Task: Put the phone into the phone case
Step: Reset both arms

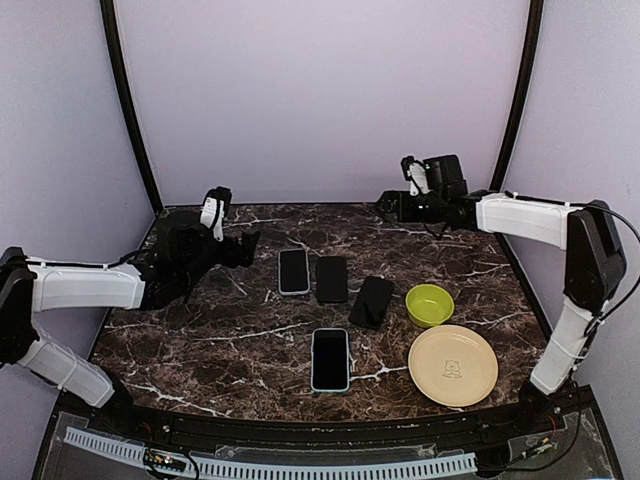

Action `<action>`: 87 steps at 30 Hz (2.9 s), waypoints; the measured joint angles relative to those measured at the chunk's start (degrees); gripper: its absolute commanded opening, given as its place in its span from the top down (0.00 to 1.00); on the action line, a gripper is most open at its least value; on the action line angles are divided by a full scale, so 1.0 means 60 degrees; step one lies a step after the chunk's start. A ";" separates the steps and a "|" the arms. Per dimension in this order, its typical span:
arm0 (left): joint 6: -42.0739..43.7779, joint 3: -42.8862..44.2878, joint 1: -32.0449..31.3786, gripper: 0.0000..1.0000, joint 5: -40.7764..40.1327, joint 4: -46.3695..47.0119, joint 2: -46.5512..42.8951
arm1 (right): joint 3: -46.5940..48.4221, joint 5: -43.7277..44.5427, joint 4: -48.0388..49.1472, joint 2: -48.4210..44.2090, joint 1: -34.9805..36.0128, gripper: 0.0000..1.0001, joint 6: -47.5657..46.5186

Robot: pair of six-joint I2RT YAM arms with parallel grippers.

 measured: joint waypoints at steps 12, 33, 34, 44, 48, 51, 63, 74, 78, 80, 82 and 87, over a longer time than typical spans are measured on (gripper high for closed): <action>-0.0608 -0.0685 0.3982 0.01 -0.0463 0.0182 0.0109 | -0.3461 -0.0076 0.1847 -0.3082 -0.3774 0.01 -0.0324; 0.1045 -0.3191 0.4656 0.01 -0.1191 0.3741 0.1319 | -0.9748 0.1912 0.6594 -0.5217 -0.4765 0.01 -0.0896; 0.1078 -0.3286 0.4656 0.01 -0.1217 0.3982 0.1348 | -0.9959 0.1912 0.6969 -0.5217 -0.4823 0.02 -0.0914; 0.1231 -0.3912 0.4699 0.01 -0.1508 0.6149 0.1778 | -1.0615 0.1851 0.9825 -0.4069 -0.5271 0.01 -0.1147; 0.1213 -0.3909 0.4790 0.01 -0.1486 0.6226 0.1778 | -1.0575 0.1617 1.0160 -0.3861 -0.5468 0.01 -0.1235; 0.1140 -0.3909 0.4987 0.01 -0.1355 0.6222 0.1778 | -1.0699 0.1672 1.0848 -0.3712 -0.5563 0.02 -0.1257; 0.0998 -0.4182 0.5657 0.01 0.0747 0.6808 0.2095 | -1.0830 0.0433 1.2564 -0.2120 -0.5865 0.01 -0.1515; 0.0998 -0.4222 0.5657 0.01 0.1133 0.7085 0.2109 | -1.0801 0.0146 1.2732 -0.2120 -0.5865 0.02 -0.1603; 0.0998 -0.4222 0.5657 0.01 0.1166 0.7155 0.2109 | -1.0797 0.0131 1.2732 -0.2120 -0.5865 0.01 -0.1625; 0.1002 -0.4222 0.5657 0.01 0.1166 0.7155 0.2109 | -1.0790 0.0131 1.2732 -0.2120 -0.5865 0.02 -0.1625; 0.1002 -0.4222 0.5657 0.01 0.1169 0.7155 0.2109 | -1.0779 0.0131 1.2728 -0.2120 -0.5865 0.02 -0.1625; 0.1002 -0.4222 0.5657 0.01 0.1177 0.7155 0.2109 | -1.0699 0.0178 1.2710 -0.2120 -0.5799 0.02 -0.1672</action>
